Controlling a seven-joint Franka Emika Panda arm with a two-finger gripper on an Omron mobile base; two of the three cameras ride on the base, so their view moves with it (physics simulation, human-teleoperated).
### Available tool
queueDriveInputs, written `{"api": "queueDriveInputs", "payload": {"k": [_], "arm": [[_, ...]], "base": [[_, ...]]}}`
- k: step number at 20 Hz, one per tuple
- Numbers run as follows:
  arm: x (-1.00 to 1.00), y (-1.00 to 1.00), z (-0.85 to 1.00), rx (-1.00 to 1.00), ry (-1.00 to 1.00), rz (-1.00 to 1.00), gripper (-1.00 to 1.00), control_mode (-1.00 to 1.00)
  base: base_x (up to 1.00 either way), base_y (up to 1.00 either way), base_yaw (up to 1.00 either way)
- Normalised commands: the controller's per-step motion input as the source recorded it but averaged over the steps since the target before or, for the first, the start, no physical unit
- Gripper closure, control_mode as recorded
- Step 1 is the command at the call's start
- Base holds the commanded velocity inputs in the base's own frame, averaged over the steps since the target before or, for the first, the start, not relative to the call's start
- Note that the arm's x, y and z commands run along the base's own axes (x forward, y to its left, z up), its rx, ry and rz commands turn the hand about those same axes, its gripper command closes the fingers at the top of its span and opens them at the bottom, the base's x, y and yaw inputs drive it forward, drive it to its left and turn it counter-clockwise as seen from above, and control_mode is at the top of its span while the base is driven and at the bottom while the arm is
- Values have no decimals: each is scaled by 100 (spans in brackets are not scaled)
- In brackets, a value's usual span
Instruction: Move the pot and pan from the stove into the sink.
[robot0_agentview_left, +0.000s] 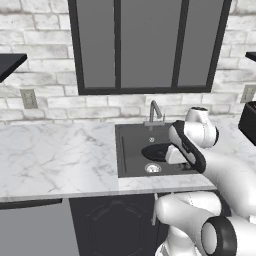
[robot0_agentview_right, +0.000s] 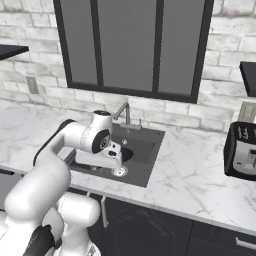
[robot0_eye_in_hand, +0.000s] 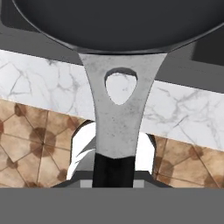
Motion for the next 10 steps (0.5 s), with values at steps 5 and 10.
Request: {"api": "queueDriveInputs", "payload": {"k": [5, 10], "arm": [[26, -9, -16, 0, 0, 4, 100, -100], [4, -19, -14, -1, 5, 17, 100, -100]], "base": [[0, 0, 0], [0, 0, 0]]}}
